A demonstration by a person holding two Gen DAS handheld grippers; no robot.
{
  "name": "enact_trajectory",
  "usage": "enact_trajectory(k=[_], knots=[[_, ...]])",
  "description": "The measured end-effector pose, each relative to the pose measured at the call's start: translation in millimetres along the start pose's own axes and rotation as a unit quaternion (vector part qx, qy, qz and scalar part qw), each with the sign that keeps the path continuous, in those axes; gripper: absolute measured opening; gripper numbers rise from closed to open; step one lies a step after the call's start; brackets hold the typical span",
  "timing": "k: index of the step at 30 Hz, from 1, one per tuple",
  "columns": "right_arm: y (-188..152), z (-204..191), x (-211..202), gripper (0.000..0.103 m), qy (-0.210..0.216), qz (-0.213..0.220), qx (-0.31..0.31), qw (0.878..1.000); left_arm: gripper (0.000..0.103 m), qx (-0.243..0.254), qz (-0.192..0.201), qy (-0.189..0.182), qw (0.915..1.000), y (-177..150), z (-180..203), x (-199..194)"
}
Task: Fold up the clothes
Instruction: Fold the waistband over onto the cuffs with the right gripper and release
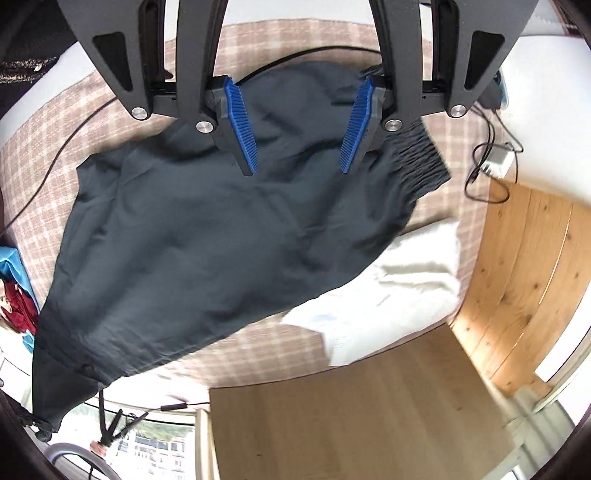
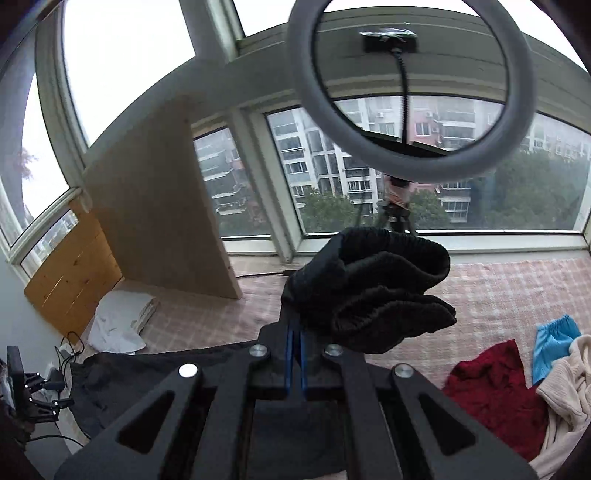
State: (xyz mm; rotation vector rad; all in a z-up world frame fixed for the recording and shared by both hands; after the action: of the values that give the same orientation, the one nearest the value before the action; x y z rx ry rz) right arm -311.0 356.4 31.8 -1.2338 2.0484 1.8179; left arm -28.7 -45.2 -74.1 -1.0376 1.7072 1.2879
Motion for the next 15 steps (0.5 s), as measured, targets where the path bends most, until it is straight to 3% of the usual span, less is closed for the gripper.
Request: enact_trajectory(k=[3,5,8,11,15], knots=[[-18.9,-117.9,20.9,0.003,0.081,-0.024,-0.072,0.994,0.045,-0.031,0.002,0.008,0.9995,-22.0,-22.7,19.4],[-59.9,-195.7,41.9,0.003,0.136,-0.069,-0.124,0.981,0.045,-0.052,-0.001,0.007,0.9986,-35.0,-31.1,37.0],[-149.7,-284.6,76.4,0.003,0.163,-0.135,-0.224,0.951,0.045,-0.067,-0.010,0.007,0.9977,-58.4,-42.8,45.5],[-216.5,-326.2,112.3,0.003,0.158,-0.192,-0.273,0.929,0.045,-0.071,-0.012,0.002,0.9974,-66.9,-48.5,54.7],[-261.7,-344.3,122.6,0.005,0.137,-0.211,-0.327,0.911,0.045,-0.059,-0.006,-0.011,0.9982,-67.4,-47.3,53.9]])
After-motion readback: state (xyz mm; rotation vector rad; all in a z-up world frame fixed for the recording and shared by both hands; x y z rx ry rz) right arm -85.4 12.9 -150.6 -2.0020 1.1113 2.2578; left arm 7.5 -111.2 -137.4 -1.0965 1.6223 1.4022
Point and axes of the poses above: each gripper's, at about its wrist camera, not at the fingertips, and x roughly the way its jaws point, z to its right, y to its top, the point moved 4 cm from there along x, roughly the way its jaws point, and after that the axes turned 3 degrees about x, right-handed, at the moved point
